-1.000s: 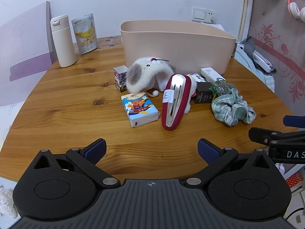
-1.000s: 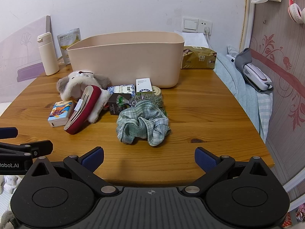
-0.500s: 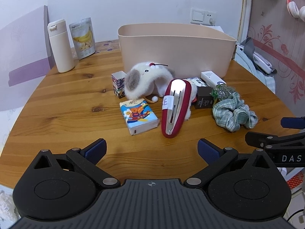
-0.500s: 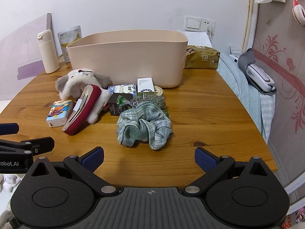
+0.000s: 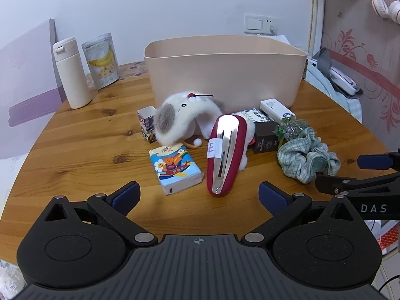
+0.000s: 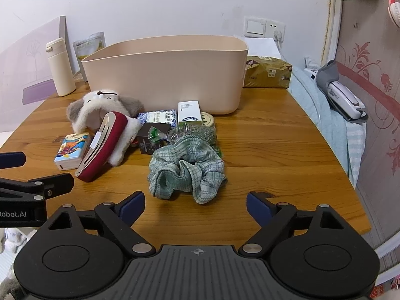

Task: Organize objects
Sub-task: 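Move both tools toward the hair clip and plaid scrunchie, then grasp the red-and-white hair clip with the left tool while the right tool grasps the green plaid scrunchie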

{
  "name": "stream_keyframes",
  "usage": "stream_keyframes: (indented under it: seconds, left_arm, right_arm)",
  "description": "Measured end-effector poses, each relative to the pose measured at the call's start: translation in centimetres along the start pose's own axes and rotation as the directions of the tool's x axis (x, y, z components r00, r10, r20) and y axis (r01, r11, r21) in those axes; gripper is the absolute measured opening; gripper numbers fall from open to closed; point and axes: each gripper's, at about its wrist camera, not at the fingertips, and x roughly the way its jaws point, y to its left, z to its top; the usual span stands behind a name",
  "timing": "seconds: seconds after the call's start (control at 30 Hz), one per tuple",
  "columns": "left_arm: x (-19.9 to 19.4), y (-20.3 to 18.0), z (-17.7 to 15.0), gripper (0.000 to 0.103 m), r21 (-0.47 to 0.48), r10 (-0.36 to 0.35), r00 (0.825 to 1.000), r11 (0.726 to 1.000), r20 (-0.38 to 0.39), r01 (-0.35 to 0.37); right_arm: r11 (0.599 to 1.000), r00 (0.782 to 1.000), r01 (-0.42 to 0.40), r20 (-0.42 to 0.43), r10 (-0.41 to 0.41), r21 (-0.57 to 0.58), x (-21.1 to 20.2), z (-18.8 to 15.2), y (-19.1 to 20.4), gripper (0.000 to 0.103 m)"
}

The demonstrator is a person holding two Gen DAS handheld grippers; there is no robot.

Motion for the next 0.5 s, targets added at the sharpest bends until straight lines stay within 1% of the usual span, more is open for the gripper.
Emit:
stream_keyframes:
  seconds: [0.2, 0.4, 0.5]
  left_arm:
    - [0.7, 0.2, 0.9, 0.103, -0.012, -0.002, 1.0, 1.0, 0.004, 0.002]
    - [1.5, -0.4, 1.9, 0.102, 0.02, -0.03, 1.0, 0.999, 0.0, 0.03]
    - [2.0, -0.7, 2.4, 0.098, 0.033, -0.037, 0.999, 0.999, -0.007, 0.037]
  right_arm:
    - [1.0, 1.0, -0.023, -0.009, 0.023, -0.01, 0.7, 0.5, -0.1, 0.086]
    - [0.999, 0.999, -0.041, -0.016, 0.04, -0.013, 1.5, 1.2, -0.4, 0.086]
    - [0.999, 0.998, -0.052, -0.02, 0.052, -0.012, 1.8, 1.6, -0.5, 0.086]
